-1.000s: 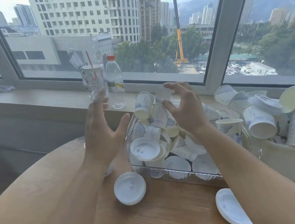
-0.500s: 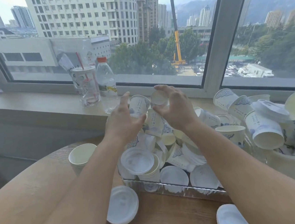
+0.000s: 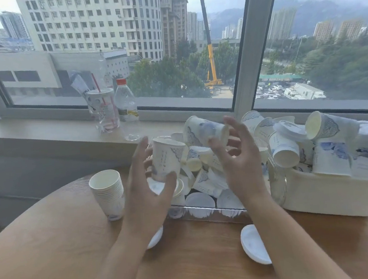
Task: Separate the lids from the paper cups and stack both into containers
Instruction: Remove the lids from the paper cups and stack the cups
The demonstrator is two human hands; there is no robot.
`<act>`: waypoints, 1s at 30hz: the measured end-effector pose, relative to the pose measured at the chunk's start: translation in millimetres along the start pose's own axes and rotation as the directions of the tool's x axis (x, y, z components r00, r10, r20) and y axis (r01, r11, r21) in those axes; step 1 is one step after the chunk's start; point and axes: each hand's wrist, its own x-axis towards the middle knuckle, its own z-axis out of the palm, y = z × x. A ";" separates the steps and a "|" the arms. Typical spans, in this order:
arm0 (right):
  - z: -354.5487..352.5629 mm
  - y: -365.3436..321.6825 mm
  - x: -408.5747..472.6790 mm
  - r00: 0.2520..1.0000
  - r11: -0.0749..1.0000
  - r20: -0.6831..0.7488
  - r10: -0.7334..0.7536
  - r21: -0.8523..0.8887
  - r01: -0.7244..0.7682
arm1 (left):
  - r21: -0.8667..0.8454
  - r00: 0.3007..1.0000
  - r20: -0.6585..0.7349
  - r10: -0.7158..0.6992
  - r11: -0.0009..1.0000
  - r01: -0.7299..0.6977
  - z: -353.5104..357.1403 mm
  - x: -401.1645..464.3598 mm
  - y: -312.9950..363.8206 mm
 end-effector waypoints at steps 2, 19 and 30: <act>-8.1 5.5 -36.0 0.997 0.992 0.018 0.081 0.098 -0.083 | -0.024 1.000 0.007 -0.004 1.000 0.004 2.0 -33.5 1.7; -13.1 44.6 -147.8 0.932 0.865 0.110 0.345 0.349 -0.361 | -0.023 0.913 0.400 -0.084 0.995 0.101 5.0 -111.1 -24.1; -7.5 54.5 -152.8 0.950 0.931 0.120 0.287 0.200 -0.306 | -0.082 0.910 0.403 -0.097 0.987 0.141 15.4 -114.4 -19.2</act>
